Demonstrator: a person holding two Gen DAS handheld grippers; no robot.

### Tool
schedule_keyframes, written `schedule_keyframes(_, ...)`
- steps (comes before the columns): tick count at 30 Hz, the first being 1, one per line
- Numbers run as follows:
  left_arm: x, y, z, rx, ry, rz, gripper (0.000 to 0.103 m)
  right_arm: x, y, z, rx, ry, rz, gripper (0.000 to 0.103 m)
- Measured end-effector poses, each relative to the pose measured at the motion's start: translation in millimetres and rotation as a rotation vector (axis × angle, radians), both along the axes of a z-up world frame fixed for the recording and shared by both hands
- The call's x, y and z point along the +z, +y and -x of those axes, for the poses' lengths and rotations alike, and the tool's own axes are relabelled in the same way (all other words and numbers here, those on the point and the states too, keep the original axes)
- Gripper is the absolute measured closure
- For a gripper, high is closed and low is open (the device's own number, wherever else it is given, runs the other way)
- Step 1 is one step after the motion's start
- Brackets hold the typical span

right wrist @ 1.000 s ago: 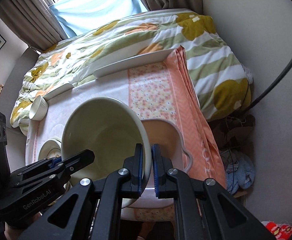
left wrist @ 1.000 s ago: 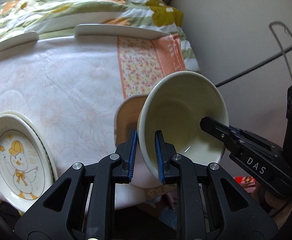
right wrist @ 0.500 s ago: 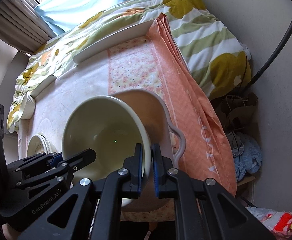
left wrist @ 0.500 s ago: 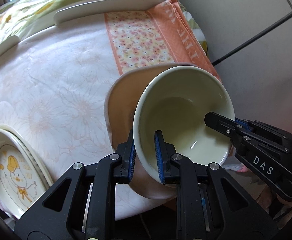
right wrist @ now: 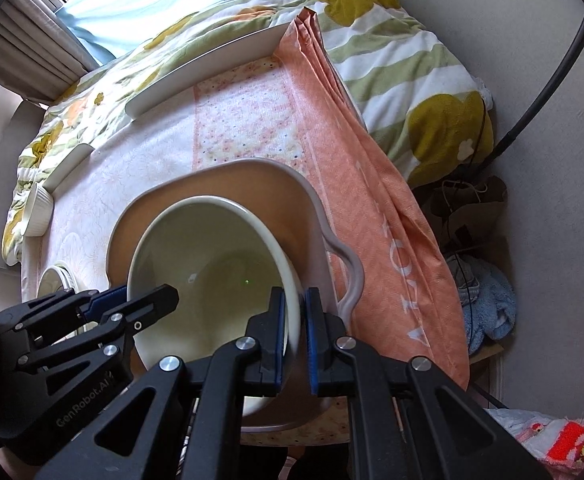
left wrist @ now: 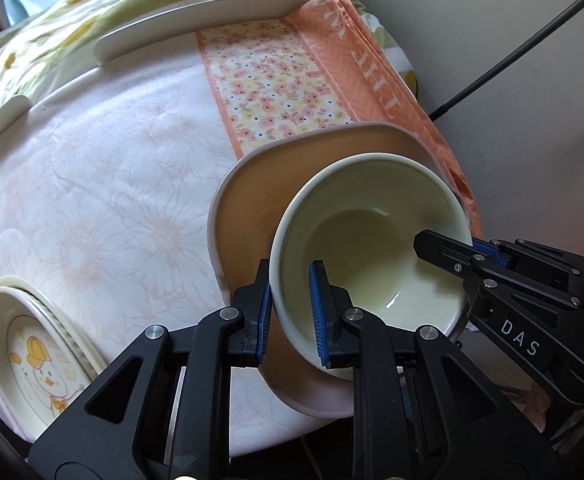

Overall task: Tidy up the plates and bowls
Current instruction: 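Lift the cream bowl with both grippers, lower it into the pink dish, open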

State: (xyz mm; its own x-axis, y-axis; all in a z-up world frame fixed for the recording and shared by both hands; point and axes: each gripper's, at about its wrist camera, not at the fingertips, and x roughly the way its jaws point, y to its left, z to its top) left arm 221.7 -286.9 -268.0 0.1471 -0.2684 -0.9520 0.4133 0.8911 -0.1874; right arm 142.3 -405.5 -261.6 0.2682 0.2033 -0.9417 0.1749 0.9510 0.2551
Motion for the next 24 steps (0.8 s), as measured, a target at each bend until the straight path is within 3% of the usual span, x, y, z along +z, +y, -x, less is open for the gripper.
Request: schedule_keyframes(24,3.5,0.7,-0.8,-0.014,-0.032,-0.022,0.087,3.0,8.6,-7.4,0.002,0.004,0.034,0.094)
